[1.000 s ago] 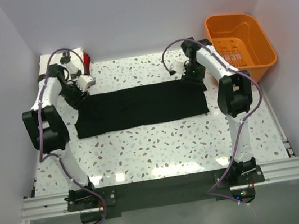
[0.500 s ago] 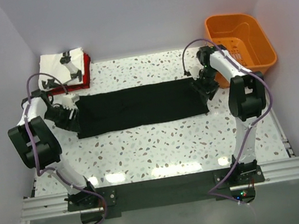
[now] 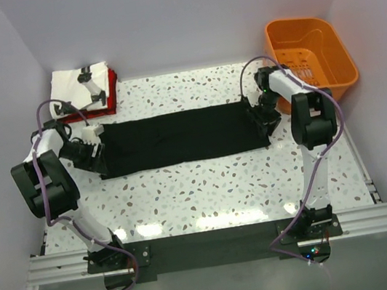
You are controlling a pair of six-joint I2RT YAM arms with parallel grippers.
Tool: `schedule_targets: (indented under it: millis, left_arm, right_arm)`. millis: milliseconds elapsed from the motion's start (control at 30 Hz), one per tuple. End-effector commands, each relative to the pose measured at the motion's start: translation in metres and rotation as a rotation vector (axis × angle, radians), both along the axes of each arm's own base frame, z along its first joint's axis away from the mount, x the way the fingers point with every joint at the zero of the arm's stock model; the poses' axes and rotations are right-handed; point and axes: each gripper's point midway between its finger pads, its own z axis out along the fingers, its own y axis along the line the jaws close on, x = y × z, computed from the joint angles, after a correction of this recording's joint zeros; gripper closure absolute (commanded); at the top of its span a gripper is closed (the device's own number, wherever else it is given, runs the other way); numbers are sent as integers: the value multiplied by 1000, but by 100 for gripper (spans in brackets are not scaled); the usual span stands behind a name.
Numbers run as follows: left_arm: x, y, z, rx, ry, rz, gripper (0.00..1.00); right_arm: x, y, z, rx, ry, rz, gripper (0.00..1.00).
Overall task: Fold and stack the t-shirts
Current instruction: Fold the tshirt
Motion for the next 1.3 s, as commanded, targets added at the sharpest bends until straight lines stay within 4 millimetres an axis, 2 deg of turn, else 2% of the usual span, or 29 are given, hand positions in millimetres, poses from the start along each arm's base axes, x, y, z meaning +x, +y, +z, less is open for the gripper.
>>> schedule_targets:
  millis: [0, 233, 467, 567, 667, 767, 933, 1000, 1267]
  left_arm:
    - [8, 0, -3, -8, -14, 26, 31]
    - [10, -1, -9, -20, -4, 36, 29]
    - [13, -1, -10, -27, -10, 47, 34]
    - [19, 0, -12, -27, -19, 52, 35]
    - [22, -3, -12, -56, -12, 58, 41]
    - [24, -6, -11, -82, -5, 55, 47]
    - [30, -9, -5, -104, -23, 57, 51]
    - [33, -9, 1, -106, -36, 60, 51]
    - [47, -5, 20, -93, -75, 79, 42]
  right_arm:
    - [2, 7, 0, 25, -3, -28, 59]
    - [-7, 6, 1, 29, 23, -12, 71]
    - [-10, 4, 5, 23, 24, 4, 87]
    - [-9, 3, 8, 17, 15, 11, 90]
    - [-6, 1, 11, 11, 5, 22, 97]
    - [-5, -1, 14, 5, 0, 34, 99]
    - [-4, -2, 17, 3, -6, 37, 99]
    - [-5, 0, 18, 7, -2, 38, 96]
    - [-4, -2, 19, -1, -4, 45, 90]
